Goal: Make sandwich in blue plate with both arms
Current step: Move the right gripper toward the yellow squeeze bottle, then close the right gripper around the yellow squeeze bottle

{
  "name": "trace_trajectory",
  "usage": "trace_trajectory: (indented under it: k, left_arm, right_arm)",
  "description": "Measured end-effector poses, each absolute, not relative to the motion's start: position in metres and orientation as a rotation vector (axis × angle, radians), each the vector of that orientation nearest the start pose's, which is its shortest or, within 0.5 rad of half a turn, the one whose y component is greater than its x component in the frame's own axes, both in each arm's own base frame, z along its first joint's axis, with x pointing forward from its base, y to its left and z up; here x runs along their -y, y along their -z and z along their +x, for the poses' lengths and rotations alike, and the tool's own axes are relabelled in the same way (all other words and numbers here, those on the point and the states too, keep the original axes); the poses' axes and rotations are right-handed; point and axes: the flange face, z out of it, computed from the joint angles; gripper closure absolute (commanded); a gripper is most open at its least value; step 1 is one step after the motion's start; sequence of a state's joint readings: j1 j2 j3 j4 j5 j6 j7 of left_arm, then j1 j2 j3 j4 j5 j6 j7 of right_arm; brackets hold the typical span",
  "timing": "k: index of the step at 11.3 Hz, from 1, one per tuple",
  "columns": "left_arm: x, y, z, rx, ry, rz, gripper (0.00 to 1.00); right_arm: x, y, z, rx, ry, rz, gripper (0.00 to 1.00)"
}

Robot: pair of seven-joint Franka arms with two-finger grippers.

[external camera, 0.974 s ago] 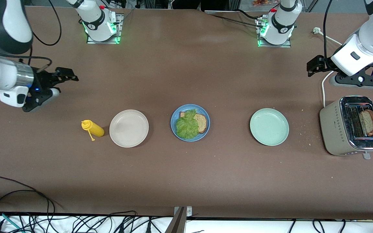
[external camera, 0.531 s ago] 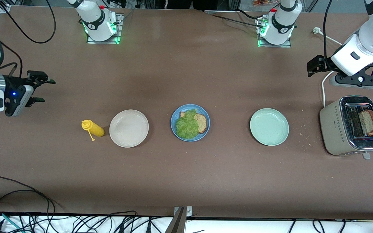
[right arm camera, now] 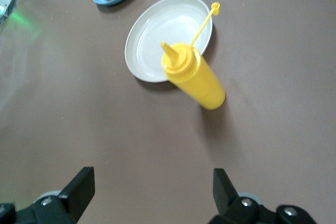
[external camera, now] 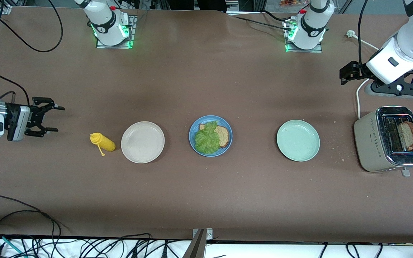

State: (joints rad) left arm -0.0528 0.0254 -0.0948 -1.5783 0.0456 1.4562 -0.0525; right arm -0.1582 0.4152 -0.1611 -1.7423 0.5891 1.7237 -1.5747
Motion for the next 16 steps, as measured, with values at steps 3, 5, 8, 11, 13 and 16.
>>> trace_trajectory:
  k: [3, 5, 8, 11, 13, 16]
  left_arm:
    - [0.075, -0.598, 0.543, -0.144, -0.219, -3.073, 0.0]
    - [0.075, -0.598, 0.543, -0.144, -0.218, -3.073, 0.0]
    - [0.075, -0.598, 0.543, -0.144, -0.218, -3.073, 0.0]
    - [0.075, -0.598, 0.543, -0.144, -0.218, -3.073, 0.0]
    - [0.075, -0.598, 0.543, -0.145, -0.218, -3.073, 0.0]
    - [0.075, -0.598, 0.544, -0.144, -0.218, -3.073, 0.0]
  right_arm:
    - [0.139, -0.272, 0.608, 1.291, 0.399, -2.048, 0.0]
    - [0.136, -0.237, 0.616, 1.343, 0.511, -1.966, 0.0]
    - [0.13, -0.195, 0.63, 1.39, 0.69, -1.863, 0.0]
    - [0.114, -0.169, 0.636, 1.422, 0.793, -1.789, 0.0]
    - [0.087, -0.158, 0.641, 1.446, 0.838, -1.742, 0.0]
    - [0.05, -0.139, 0.643, 1.489, 0.86, -1.671, 0.0]
